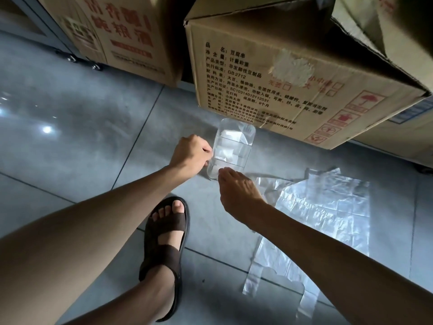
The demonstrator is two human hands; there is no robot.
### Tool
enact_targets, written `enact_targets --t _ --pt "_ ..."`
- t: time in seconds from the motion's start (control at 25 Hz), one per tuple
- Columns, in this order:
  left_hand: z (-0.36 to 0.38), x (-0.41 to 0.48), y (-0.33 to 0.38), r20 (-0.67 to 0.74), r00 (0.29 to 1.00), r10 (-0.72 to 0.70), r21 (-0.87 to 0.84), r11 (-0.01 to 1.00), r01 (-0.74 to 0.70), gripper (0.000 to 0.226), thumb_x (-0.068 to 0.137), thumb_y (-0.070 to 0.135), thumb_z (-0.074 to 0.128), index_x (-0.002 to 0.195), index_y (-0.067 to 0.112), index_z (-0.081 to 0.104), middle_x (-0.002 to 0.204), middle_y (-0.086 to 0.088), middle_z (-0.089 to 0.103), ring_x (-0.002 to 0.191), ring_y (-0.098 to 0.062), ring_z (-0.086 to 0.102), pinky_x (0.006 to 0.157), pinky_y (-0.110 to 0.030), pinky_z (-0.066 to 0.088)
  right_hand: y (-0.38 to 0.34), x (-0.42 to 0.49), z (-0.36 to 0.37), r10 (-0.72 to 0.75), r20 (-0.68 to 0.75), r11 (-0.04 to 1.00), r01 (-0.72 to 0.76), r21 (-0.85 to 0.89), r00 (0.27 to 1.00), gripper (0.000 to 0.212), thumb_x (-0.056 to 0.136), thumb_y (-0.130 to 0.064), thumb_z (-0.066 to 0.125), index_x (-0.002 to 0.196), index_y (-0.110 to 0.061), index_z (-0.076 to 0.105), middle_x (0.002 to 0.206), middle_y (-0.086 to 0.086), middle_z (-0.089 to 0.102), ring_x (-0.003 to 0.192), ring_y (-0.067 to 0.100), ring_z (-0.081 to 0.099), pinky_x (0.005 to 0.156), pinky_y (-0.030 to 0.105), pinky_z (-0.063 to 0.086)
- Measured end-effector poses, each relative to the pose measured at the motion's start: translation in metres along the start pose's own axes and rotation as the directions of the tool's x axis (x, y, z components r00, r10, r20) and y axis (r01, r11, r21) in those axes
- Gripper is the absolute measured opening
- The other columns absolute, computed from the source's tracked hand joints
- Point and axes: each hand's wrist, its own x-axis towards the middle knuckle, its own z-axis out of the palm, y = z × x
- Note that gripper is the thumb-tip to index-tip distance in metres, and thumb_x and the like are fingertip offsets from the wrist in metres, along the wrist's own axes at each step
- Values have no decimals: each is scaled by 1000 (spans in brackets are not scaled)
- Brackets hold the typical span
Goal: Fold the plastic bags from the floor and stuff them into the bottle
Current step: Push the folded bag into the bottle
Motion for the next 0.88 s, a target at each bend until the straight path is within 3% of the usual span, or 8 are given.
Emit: enact_targets --t 0.08,0.12,0.24,0.4,0.56,0.68,0.76,0.88 --pt "2 0 -1 -4 1000 -5 -4 1000 4 17 88 6 62 77 1 73 67 -9 73 62 -17 72 67 -28 59 -4 4 -4 60 76 998 -58 -31 995 25 89 2 48 113 1 57 115 14 57 105 34 58 86 38 44" --pt "3 0 -2 -8 1000 -1 -3 1000 1 17 88 5 62 76 -1 72 67 -11 73 63 -20 73 68 -32 60 -6 7 -7 68 112 997 -63 -51 991 27 92 -1 45 117 0 55 120 13 56 110 33 56 89 37 43" --pt "4 1 -1 -18 1000 12 31 999 -11 15 88 8 64 79 0 73 75 -14 74 73 -29 72 71 -37 58 -8 13 -14 58 120 996 -49 -78 991 28 93 -1 43 119 -3 53 122 11 54 109 34 56 80 36 39" --pt "5 0 -1 -21 1000 -13 -29 1000 12 14 89 11 66 83 2 76 74 -13 74 71 -29 72 71 -38 60 -2 11 -7 18 150 975 16 -224 989 28 93 -8 48 115 -8 65 121 4 58 115 26 53 96 33 39" --pt "6 -1 -1 -29 999 -30 -69 997 28 13 90 10 67 86 2 77 75 -13 75 70 -28 73 72 -38 62 -1 16 -8 69 184 991 -46 -127 980 25 93 -10 47 112 -8 64 118 8 62 113 31 56 96 33 40" --pt "7 -1 -2 -18 999 -51 -34 998 50 13 92 12 65 91 6 76 83 -11 76 76 -27 73 72 -29 57 1 5 -10 -23 82 999 25 -35 996 35 92 -4 44 124 -6 59 132 13 54 122 33 52 97 40 42" --pt "9 -4 0 -19 996 -82 -37 996 81 7 92 14 65 92 12 72 89 -9 75 82 -29 72 76 -32 57 8 -11 -12 -89 -60 993 93 79 994 39 83 1 52 118 -6 66 132 14 59 118 34 58 88 42 52" --pt "10 -17 12 -128 989 -78 -1 997 79 14 91 16 64 105 17 63 101 0 68 89 -24 65 79 -32 52 44 -50 -12 65 -269 965 8 262 961 30 78 -2 62 105 -10 71 117 7 67 103 28 66 78 35 55"
